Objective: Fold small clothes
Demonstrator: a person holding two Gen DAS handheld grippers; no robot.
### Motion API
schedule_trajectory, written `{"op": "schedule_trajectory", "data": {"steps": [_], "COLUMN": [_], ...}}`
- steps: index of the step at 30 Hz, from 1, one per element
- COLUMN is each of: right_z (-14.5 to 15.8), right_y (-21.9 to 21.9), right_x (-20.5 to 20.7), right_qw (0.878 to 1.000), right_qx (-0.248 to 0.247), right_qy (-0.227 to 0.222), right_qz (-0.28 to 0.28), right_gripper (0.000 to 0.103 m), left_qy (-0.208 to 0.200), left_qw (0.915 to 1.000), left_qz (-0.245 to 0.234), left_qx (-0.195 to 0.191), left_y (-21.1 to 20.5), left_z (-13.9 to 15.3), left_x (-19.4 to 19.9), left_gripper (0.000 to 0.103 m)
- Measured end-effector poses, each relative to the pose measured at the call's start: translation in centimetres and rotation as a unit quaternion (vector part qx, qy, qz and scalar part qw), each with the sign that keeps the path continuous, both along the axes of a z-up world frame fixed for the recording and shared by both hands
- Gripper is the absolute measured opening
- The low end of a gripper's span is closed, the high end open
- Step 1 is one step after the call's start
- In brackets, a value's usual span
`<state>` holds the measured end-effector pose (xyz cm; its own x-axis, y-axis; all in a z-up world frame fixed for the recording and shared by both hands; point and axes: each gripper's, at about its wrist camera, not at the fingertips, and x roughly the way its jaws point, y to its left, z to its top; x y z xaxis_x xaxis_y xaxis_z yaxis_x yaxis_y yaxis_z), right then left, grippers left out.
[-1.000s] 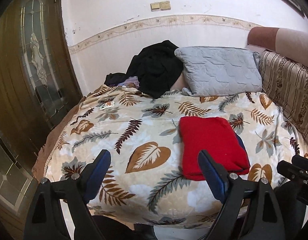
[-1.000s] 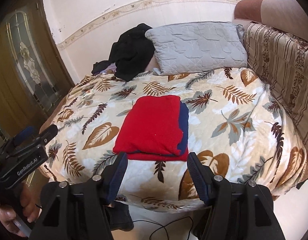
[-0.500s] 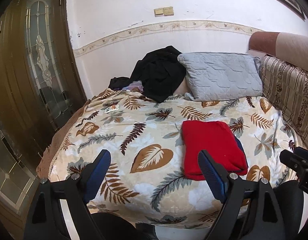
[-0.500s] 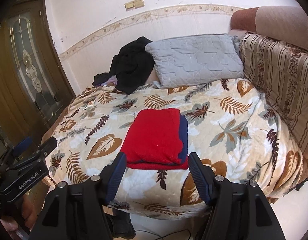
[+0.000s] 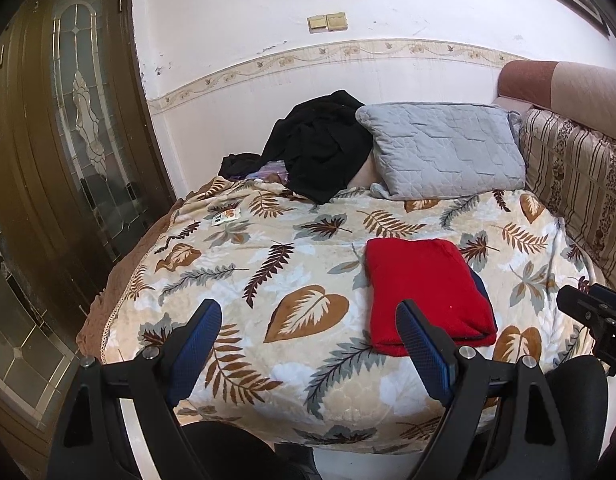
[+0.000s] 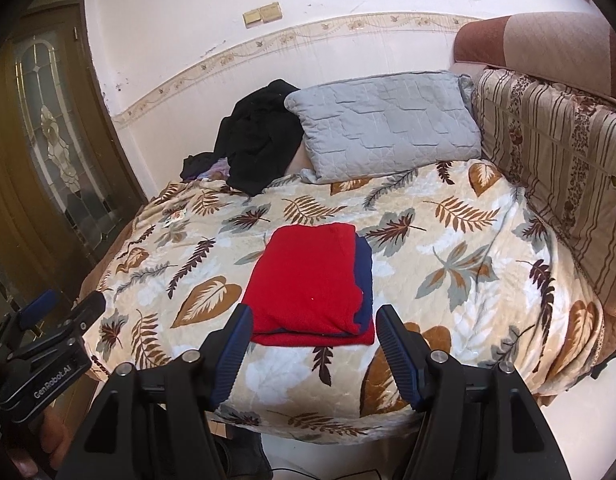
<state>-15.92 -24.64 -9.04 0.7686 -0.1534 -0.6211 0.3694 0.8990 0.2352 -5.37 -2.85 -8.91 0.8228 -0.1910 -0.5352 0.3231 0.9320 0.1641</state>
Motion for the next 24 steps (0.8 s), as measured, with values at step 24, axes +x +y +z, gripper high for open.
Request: {"op": "schedule_trajectory", "data": {"steps": [24], "right_z": [0.69], "right_y": [0.01], "right_x": [0.28], "right_qw": [1.000], "right_qx": [-0.009], "right_qy": [-0.008], "right_qz": [-0.002], "right_gripper": [0.068], "left_qy": [-0.003], "left_qw": [1.0000], "left_qz": [-0.001], "left_qx": [0.000], "left_y": [0.11], "left_z": [0.08], "left_x": [-0.11], "left_gripper": [0.089]}}
